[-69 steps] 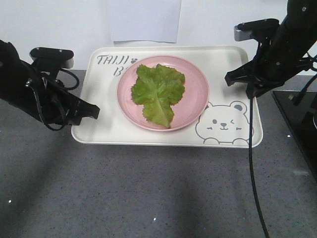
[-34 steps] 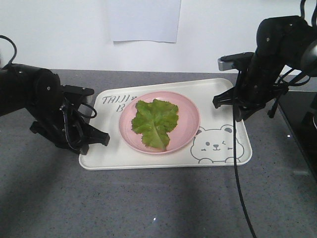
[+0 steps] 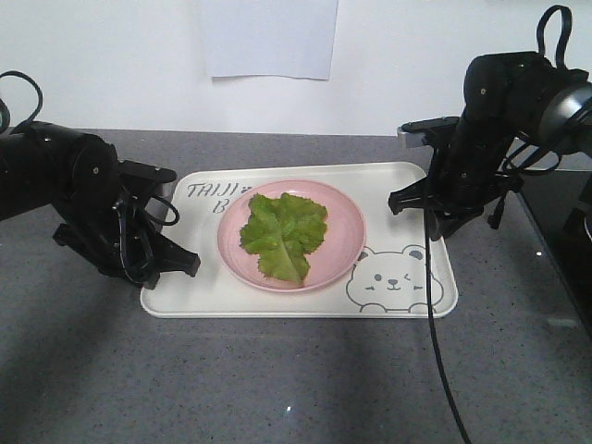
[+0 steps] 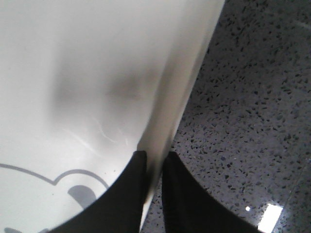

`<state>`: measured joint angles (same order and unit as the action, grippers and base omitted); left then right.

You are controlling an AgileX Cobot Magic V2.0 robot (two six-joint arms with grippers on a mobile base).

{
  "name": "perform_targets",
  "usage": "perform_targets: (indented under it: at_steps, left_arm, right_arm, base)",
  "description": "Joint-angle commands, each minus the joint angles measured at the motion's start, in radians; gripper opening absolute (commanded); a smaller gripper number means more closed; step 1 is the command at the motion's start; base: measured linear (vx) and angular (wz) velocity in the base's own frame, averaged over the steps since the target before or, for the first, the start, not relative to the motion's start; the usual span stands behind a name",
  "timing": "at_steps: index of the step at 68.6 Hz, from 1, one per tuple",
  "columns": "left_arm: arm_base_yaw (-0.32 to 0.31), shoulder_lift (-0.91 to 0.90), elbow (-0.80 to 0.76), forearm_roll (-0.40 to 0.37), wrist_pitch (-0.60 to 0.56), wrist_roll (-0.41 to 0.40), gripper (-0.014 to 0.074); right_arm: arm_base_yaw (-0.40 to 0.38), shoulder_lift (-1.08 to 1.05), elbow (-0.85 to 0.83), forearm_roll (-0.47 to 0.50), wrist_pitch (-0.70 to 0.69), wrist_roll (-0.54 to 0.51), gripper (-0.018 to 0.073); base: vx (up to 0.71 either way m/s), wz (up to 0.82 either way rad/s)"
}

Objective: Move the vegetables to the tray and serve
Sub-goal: 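Lower the tray with both grippers onto the counter and open them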

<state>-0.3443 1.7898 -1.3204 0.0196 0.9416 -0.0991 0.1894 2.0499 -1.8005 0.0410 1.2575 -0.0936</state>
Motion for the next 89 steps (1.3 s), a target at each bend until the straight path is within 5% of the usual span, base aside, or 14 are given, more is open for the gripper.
perform_targets:
  at_steps: [1,39,71,89]
  left_arm:
    - [-0.022,-0.050,-0.030,-0.051,-0.082,0.034,-0.0006]
    - [-0.022,-0.050,-0.030,-0.052,-0.061,0.024,0.0045]
    - [-0.022,-0.050,-0.030,-0.046,-0.051,0.004,0.0329]
    - [-0.022,-0.050,-0.030,-0.043,-0.049,0.001,0.0357]
  right_arm:
    - [0.019,-0.055,-0.026,0.101,0.026,-0.034,0.0105]
    - [0.019,-0.055,-0.026,0.099,0.026,-0.030,0.0393]
    - [0.019,-0.055,-0.026,0.097,0.026,0.001,0.0400]
    - [0.019,-0.055,-0.026,0.071,0.027,0.064,0.0400]
  base:
    - [0.00,0.00]
    - [0.00,0.00]
    - [0.00,0.00]
    - [0.00,0.00]
